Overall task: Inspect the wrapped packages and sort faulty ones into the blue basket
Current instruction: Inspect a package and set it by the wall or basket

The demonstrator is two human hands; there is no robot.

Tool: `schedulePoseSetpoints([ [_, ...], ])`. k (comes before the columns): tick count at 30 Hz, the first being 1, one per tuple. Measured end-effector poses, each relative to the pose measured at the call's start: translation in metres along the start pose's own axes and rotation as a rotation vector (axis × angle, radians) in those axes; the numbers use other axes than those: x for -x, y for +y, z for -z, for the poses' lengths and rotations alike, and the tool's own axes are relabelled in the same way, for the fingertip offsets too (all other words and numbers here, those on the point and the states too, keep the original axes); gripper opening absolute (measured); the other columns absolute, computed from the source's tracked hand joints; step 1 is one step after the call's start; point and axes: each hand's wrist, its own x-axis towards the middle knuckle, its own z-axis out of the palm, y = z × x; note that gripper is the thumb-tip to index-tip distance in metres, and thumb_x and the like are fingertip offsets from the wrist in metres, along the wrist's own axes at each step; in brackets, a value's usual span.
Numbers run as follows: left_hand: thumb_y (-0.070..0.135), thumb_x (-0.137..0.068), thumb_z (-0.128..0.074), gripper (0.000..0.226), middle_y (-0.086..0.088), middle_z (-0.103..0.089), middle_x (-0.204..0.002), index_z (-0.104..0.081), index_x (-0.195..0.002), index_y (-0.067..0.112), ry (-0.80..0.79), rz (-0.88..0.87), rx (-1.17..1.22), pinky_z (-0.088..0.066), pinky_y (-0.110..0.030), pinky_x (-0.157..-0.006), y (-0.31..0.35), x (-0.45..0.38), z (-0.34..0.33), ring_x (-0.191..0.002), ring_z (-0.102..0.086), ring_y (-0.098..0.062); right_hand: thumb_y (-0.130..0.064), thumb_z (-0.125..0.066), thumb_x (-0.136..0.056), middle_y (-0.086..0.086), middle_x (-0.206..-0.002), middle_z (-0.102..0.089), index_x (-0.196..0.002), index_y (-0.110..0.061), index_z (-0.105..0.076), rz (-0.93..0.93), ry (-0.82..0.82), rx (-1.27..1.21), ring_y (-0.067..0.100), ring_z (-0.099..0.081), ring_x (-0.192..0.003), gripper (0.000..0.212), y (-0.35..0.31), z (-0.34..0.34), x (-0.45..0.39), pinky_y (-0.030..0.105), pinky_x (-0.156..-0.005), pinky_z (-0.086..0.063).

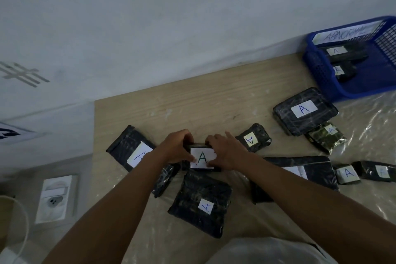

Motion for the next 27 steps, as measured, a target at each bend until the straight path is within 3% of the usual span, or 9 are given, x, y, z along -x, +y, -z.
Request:
schedulePoseSetpoints([
  [3, 0.019, -0.065, -0.097, 0.053, 0.002, -0.065, -0.106, -0.064, -0.107, 0.02, 0.102, -0.004, 0.055, -0.049, -0.021, -0.075, 0.003, 0.007, 0.005, -0.098, -0.062, -0.018, -0.033, -0.084, -0.082, 0.005, -0.119, -0.059, -0.127, -0.018, -0.059, -0.026, 0.114, -0.315, 0.026, -0.059, -0.107, 0.054, 0.005, 0.011, 0.003, 0.035, -0.088, -0.049],
  [6, 0.022, -0.065, -0.098, 0.053, -0.001, -0.069, -0.109, -0.069, -0.109, 0.018, 0.133, -0.018, 0.123, -0.057, -0.034, -0.09, 0.012, 0.013, 0.013, -0.103, -0.065, -0.02, -0.024, -0.09, -0.077, 0.003, -0.109, -0.067, -0.116, -0.015, -0.069, -0.021, 0.173, -0.534, 0.022, -0.065, -0.098, 0.046, 0.012, 0.028, 0.009, 0.032, -0.083, -0.054],
  [8, 0.018, -0.067, -0.097, 0.045, -0.003, -0.071, -0.104, -0.072, -0.105, 0.017, 0.132, -0.025, 0.23, -0.059, -0.04, -0.089, 0.02, 0.017, 0.02, -0.098, -0.067, -0.022, -0.023, -0.092, -0.076, 0.002, -0.102, -0.072, -0.109, -0.016, -0.073, -0.042, 0.192, -0.705, 0.02, -0.068, -0.091, 0.039, 0.017, 0.038, 0.016, 0.033, -0.08, -0.057],
  [11, 0.011, -0.075, -0.091, 0.042, -0.008, -0.069, -0.107, -0.069, -0.11, 0.015, 0.167, -0.004, 0.498, -0.058, -0.029, -0.08, 0.041, 0.027, 0.028, -0.095, -0.067, -0.022, -0.022, -0.092, -0.076, 0.005, -0.099, -0.075, -0.102, -0.02, -0.076, -0.064, 0.285, -1.001, 0.019, -0.071, -0.09, 0.031, 0.022, 0.049, 0.028, 0.036, -0.081, -0.061],
  [13, 0.007, -0.081, -0.085, 0.038, -0.011, -0.069, -0.114, -0.068, -0.114, 0.013, 0.174, 0.009, 0.713, -0.062, -0.032, -0.083, 0.057, 0.033, 0.026, -0.102, -0.07, -0.026, -0.022, -0.091, -0.076, 0.006, -0.103, -0.076, -0.104, -0.018, -0.076, -0.105, 0.375, -1.158, 0.024, -0.073, -0.095, 0.032, 0.025, 0.051, 0.034, 0.035, -0.082, -0.062],
  [16, 0.008, -0.085, -0.082, 0.032, -0.016, -0.071, -0.118, -0.071, -0.114, 0.016, 0.25, 0.039, 0.959, -0.063, -0.045, -0.085, 0.08, 0.033, 0.017, -0.104, -0.073, -0.033, -0.022, -0.087, -0.082, 0.017, -0.11, -0.076, -0.111, -0.015, -0.074, -0.144, 0.452, -1.459, 0.037, -0.075, -0.098, 0.033, 0.027, 0.052, 0.045, 0.05, -0.087, -0.063],
  [20, 0.012, -0.091, -0.077, 0.022, -0.017, -0.074, -0.114, -0.072, -0.112, 0.013, 0.403, 0.02, 1.113, -0.062, -0.051, -0.086, 0.108, 0.028, -0.002, -0.102, -0.074, -0.036, -0.032, -0.066, -0.101, 0.006, -0.108, -0.071, -0.123, -0.024, -0.064, -0.138, 0.507, -1.556, 0.021, -0.072, -0.093, 0.024, 0.024, 0.057, 0.064, 0.04, -0.08, -0.064],
  [23, 0.016, -0.096, -0.071, 0.015, -0.011, -0.076, -0.106, -0.071, -0.11, 0.01, 0.472, 0.033, 1.165, -0.062, -0.046, -0.083, 0.129, 0.029, -0.013, -0.098, -0.073, -0.032, -0.036, -0.055, -0.106, 0.003, -0.105, -0.066, -0.126, -0.026, -0.055, -0.128, 0.516, -1.536, 0.018, -0.071, -0.09, 0.022, 0.024, 0.067, 0.074, 0.034, -0.072, -0.064],
  [27, 0.034, -0.102, -0.063, 0.03, -0.012, -0.072, -0.107, -0.066, -0.121, 0.01, 0.494, 0.038, 1.107, -0.063, -0.045, -0.081, 0.151, 0.032, -0.019, -0.094, -0.073, -0.028, -0.035, -0.055, -0.107, 0.004, -0.098, -0.059, -0.127, -0.017, -0.05, -0.111, 0.561, -1.508, 0.017, -0.067, -0.08, 0.027, 0.029, 0.078, 0.085, 0.032, -0.064, -0.063],
])
